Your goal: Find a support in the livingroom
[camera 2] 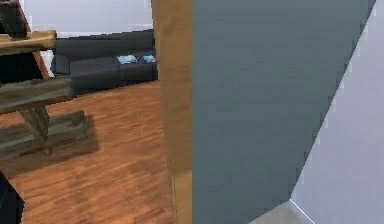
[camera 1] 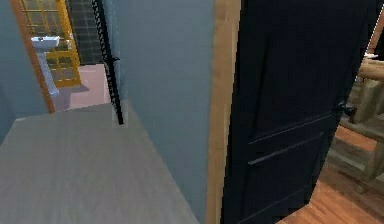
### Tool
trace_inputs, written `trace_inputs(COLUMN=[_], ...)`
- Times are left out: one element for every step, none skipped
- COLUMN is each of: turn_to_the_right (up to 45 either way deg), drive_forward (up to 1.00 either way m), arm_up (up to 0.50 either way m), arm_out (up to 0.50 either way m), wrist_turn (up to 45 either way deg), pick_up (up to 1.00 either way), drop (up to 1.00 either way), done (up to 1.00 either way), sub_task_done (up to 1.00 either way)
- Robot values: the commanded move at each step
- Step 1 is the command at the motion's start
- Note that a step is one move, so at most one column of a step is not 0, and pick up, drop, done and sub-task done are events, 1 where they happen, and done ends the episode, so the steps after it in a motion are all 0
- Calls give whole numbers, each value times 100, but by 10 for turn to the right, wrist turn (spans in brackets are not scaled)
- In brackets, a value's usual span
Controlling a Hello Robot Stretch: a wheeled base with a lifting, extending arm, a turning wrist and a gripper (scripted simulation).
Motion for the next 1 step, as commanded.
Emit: trace_inputs(turn_to_the_right=[240], drive_forward=[0], arm_up=[0], arm_out=[0], wrist_turn=[0], pick_up=[0], drop=[0], done=[0], sub_task_done=[0])
